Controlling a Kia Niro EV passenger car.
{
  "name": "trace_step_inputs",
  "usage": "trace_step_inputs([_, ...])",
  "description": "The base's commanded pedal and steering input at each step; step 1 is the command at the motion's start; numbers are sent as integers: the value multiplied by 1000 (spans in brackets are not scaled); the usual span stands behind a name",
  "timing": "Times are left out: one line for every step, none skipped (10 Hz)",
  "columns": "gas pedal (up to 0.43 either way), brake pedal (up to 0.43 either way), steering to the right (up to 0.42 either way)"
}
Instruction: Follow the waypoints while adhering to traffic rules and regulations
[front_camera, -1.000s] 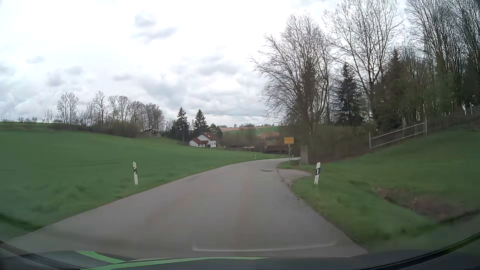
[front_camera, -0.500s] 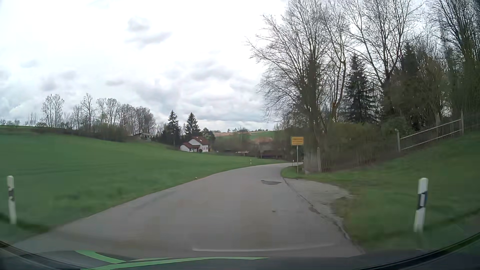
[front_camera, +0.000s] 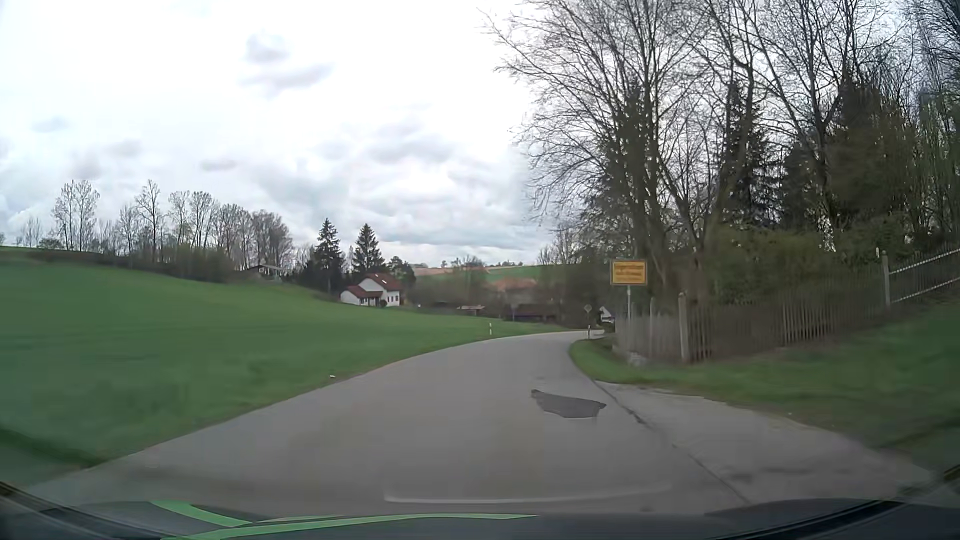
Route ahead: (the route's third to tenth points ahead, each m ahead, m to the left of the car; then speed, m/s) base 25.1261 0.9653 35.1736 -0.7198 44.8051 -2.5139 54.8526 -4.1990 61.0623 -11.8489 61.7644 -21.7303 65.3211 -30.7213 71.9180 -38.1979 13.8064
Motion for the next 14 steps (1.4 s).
trace_step_inputs([0,232,28])
trace_step_inputs([0,226,28])
trace_step_inputs([0,226,28])
trace_step_inputs([0,232,28])
trace_step_inputs([0,232,28])
trace_step_inputs([0,238,27])
trace_step_inputs([0,244,25])
trace_step_inputs([0,250,23])
trace_step_inputs([0,250,22])
trace_step_inputs([0,250,22])
trace_step_inputs([0,256,22])
trace_step_inputs([0,256,22])
trace_step_inputs([0,262,22])
trace_step_inputs([0,262,22])
